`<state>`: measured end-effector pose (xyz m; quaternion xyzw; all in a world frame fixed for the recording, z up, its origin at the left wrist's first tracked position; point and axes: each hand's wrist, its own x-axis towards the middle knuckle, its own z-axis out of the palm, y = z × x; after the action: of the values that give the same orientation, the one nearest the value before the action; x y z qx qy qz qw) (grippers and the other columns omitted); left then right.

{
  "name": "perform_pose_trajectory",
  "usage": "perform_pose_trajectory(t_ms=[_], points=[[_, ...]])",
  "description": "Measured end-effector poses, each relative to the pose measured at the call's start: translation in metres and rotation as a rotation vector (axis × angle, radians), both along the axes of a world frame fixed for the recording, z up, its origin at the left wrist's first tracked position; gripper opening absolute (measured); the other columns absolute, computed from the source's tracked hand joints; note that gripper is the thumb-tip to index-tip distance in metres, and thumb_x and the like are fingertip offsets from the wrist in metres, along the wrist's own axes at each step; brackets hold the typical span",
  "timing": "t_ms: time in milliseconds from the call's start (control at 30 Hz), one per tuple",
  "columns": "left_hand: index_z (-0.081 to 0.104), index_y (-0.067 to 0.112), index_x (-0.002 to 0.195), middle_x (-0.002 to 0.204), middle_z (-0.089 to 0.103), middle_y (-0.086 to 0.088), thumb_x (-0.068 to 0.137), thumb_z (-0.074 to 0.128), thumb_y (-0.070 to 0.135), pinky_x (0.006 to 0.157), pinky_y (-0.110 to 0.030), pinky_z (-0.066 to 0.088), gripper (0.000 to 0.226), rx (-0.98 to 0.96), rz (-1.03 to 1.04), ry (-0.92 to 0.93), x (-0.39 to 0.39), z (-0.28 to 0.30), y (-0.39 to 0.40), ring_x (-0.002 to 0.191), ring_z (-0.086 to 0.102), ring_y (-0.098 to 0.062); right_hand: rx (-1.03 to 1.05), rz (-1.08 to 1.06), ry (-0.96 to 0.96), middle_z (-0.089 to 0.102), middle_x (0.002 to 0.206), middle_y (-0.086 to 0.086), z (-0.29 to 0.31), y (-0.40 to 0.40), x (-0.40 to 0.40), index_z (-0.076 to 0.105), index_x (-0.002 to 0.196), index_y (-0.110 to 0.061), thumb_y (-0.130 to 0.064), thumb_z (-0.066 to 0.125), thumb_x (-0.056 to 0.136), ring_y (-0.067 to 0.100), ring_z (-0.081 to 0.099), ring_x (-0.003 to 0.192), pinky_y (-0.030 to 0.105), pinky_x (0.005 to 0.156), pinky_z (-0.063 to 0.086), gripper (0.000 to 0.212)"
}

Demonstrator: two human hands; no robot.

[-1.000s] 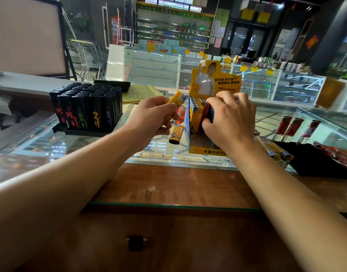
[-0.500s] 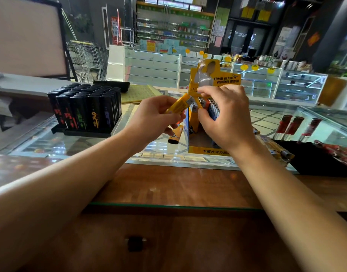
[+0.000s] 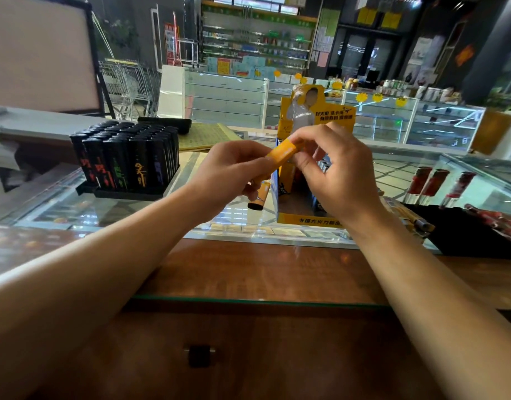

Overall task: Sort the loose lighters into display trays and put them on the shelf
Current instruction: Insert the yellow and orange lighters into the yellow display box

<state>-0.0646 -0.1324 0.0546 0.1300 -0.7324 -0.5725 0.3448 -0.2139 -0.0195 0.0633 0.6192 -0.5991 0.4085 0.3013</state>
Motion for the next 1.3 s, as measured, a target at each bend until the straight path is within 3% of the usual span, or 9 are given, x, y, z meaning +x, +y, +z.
perform_pose_trajectory(t_ms=[133, 233, 433, 633, 800, 867, 1000, 1167, 1300], points=[[0.067, 0.015, 0.089, 0.079, 0.065, -0.011, 0.087, 0.070, 0.003, 0.054, -0.030, 0.049, 0.012, -0.077, 0.059, 0.011, 0.001, 0.000, -0.002, 0.061, 0.060, -0.016, -0.028, 0.049, -0.092, 0.064, 0.090, -0.007, 0.001, 0.002, 0.005, 0.064, 0.118, -0.016, -0.023, 0.062, 0.091, 0.022, 0.060, 0.081, 0.037, 0.072, 0.050, 0.028], [0.065, 0.024, 0.088, 0.080, 0.069, -0.004, 0.082, 0.078, 0.009, 0.056, -0.030, 0.052, 0.021, -0.297, 0.159, 0.013, -0.001, -0.004, 0.000, 0.062, 0.064, -0.013, -0.018, 0.030, -0.108, 0.059, 0.090, -0.012, 0.001, 0.002, 0.007, 0.065, 0.117, -0.016, -0.027, 0.065, 0.090, 0.019, 0.059, 0.084, 0.034, 0.073, 0.048, 0.029], [0.058, 0.044, 0.082, 0.079, 0.069, 0.011, 0.077, 0.082, 0.019, 0.068, -0.027, 0.054, 0.035, -0.514, 0.276, 0.033, -0.003, -0.004, 0.006, 0.075, 0.066, -0.010, -0.008, 0.032, -0.206, 0.063, 0.095, -0.005, 0.000, 0.005, 0.007, 0.066, 0.115, -0.020, -0.026, 0.065, 0.089, 0.016, 0.058, 0.090, 0.034, 0.078, 0.048, 0.026], [0.065, 0.035, 0.087, 0.081, 0.070, 0.012, 0.079, 0.081, 0.020, 0.070, -0.022, 0.052, 0.023, -0.510, 0.302, 0.021, -0.004, -0.006, 0.005, 0.077, 0.066, -0.007, -0.125, 0.071, -0.246, 0.067, 0.094, -0.002, 0.003, 0.008, 0.005, 0.068, 0.110, -0.018, -0.020, 0.065, 0.087, 0.018, 0.062, 0.087, 0.038, 0.076, 0.052, 0.024], [0.071, 0.020, 0.098, 0.081, 0.065, 0.016, 0.086, 0.073, 0.023, 0.071, -0.021, 0.049, 0.012, -0.627, 0.406, -0.069, -0.001, -0.007, -0.001, 0.073, 0.059, -0.001, -0.273, 0.005, -0.147, 0.062, 0.091, -0.004, 0.004, 0.016, -0.005, 0.068, 0.106, -0.011, -0.012, 0.062, 0.086, 0.022, 0.055, 0.078, 0.031, 0.070, 0.046, 0.021], [0.070, 0.019, 0.105, 0.089, 0.064, 0.014, 0.087, 0.072, 0.027, 0.076, -0.023, 0.048, 0.020, -0.735, 0.443, -0.102, 0.000, -0.007, -0.001, 0.080, 0.057, -0.004, -0.272, -0.005, -0.117, 0.062, 0.090, -0.002, 0.004, 0.016, -0.007, 0.068, 0.104, -0.009, -0.008, 0.062, 0.085, 0.024, 0.055, 0.076, 0.033, 0.069, 0.046, 0.020], [0.065, 0.019, 0.124, 0.125, 0.065, 0.002, 0.089, 0.068, 0.036, 0.090, -0.024, 0.033, 0.038, -0.911, 0.460, -0.223, -0.002, -0.009, 0.000, 0.115, 0.054, -0.020, -0.216, -0.025, -0.101, 0.064, 0.089, 0.000, 0.002, 0.014, -0.009, 0.068, 0.103, -0.011, -0.008, 0.062, 0.084, 0.026, 0.056, 0.077, 0.035, 0.068, 0.046, 0.020], [0.057, 0.018, 0.137, 0.140, 0.057, -0.001, 0.089, 0.067, 0.038, 0.102, -0.033, 0.035, 0.053, -0.957, 0.450, -0.296, -0.001, -0.009, 0.000, 0.128, 0.047, -0.026, -0.127, -0.030, -0.084, 0.050, 0.084, -0.024, -0.001, 0.013, -0.005, 0.070, 0.102, -0.014, -0.011, 0.067, 0.083, 0.015, 0.052, 0.081, 0.008, 0.069, 0.035, 0.020], [0.047, 0.020, 0.146, 0.150, 0.046, -0.002, 0.089, 0.066, 0.045, 0.111, -0.040, 0.032, 0.065, -1.005, 0.447, -0.374, -0.001, -0.009, -0.002, 0.139, 0.037, -0.028, -0.049, -0.075, -0.050, 0.044, 0.081, -0.020, -0.005, 0.009, -0.003, 0.071, 0.103, -0.016, -0.017, 0.069, 0.083, 0.016, 0.051, 0.083, 0.023, 0.069, 0.037, 0.020]])
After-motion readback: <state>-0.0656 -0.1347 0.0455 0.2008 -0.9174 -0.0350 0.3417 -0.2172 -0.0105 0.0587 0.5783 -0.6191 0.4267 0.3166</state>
